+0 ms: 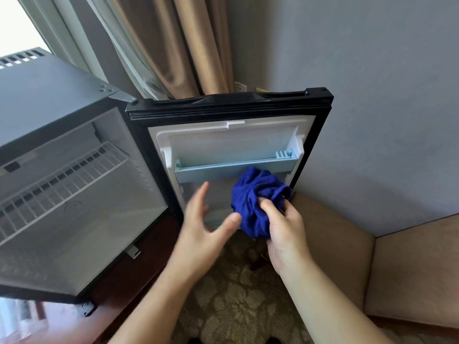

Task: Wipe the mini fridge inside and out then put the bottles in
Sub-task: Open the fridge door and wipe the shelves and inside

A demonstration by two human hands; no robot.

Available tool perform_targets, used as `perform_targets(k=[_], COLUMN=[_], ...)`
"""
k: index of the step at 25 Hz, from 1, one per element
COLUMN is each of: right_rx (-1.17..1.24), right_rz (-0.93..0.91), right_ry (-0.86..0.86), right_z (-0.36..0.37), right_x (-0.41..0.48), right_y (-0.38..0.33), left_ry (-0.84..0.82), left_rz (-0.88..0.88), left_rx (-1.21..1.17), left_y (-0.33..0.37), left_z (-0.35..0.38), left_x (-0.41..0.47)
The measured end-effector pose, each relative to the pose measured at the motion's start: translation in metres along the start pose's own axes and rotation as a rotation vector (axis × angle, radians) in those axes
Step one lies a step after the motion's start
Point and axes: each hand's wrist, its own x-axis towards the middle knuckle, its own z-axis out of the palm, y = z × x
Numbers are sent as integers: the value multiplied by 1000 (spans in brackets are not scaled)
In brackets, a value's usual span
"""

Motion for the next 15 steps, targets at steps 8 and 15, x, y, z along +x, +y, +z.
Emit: perform_targets(k=[8, 15], right_rx=[-474, -690], right_rz=[-111, -105], right_ry=[-327, 24], right_z=[-36, -78], right_x=[-7, 20], right_y=[-5, -9], left_ry=[-226, -64], left_rz=[-270, -570], left_rx=[-621, -705], left_y=[-7, -12], left_z=[49, 78], left_x=[5, 26])
